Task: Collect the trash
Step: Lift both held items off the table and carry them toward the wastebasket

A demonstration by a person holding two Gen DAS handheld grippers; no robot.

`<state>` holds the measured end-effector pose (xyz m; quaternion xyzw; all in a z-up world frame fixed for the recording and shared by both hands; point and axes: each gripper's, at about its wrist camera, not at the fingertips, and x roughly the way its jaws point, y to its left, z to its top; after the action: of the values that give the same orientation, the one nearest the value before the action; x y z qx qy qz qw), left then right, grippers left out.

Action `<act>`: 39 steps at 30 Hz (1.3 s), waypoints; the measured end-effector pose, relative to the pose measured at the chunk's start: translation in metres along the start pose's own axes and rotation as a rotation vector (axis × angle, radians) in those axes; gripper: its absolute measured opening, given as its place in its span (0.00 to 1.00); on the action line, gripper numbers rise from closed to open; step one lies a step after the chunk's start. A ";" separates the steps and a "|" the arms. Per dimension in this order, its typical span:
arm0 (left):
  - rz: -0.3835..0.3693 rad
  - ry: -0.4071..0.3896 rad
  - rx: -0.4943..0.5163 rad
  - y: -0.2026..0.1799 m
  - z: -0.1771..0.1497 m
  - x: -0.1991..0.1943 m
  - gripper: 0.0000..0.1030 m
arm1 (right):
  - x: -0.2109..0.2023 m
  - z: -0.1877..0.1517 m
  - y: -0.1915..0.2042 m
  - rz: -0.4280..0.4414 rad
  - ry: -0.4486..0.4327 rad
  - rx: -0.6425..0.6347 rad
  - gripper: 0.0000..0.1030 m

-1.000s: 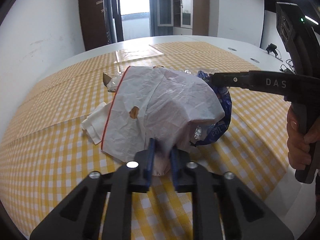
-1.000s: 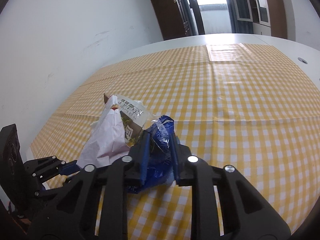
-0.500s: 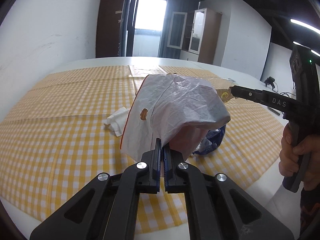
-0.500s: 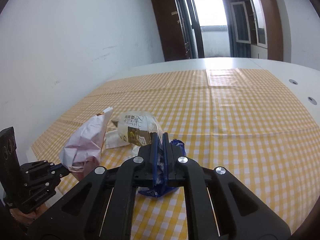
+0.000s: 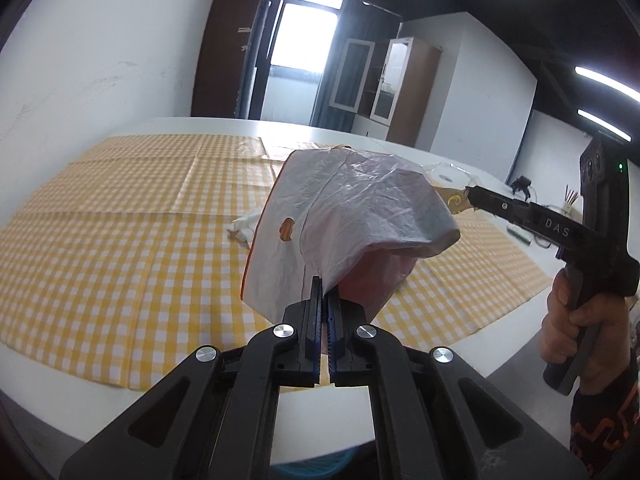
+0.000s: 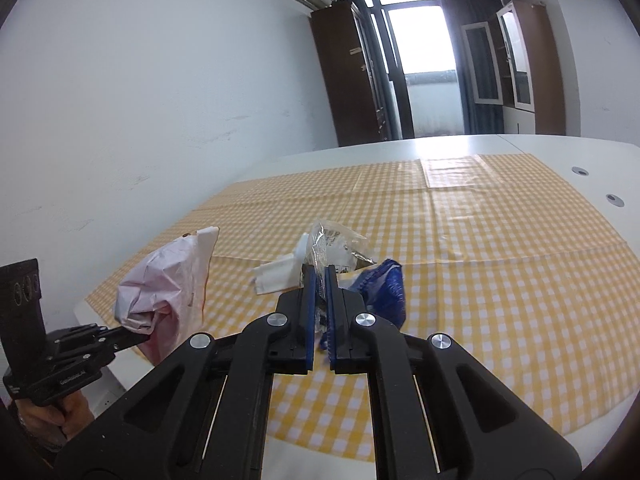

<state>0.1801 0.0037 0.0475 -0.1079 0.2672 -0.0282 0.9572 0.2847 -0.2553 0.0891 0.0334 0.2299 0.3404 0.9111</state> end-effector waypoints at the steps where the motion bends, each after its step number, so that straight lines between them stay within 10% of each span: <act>1: -0.004 -0.005 -0.004 -0.002 -0.002 -0.005 0.01 | -0.006 0.000 0.003 0.008 -0.006 0.005 0.04; 39: -0.134 0.005 -0.006 -0.023 -0.142 -0.133 0.01 | -0.153 -0.147 0.087 0.071 0.064 -0.014 0.04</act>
<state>-0.0070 -0.0315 0.0011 -0.1284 0.2617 -0.0917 0.9522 0.0660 -0.3004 0.0377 0.0244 0.2553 0.3752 0.8908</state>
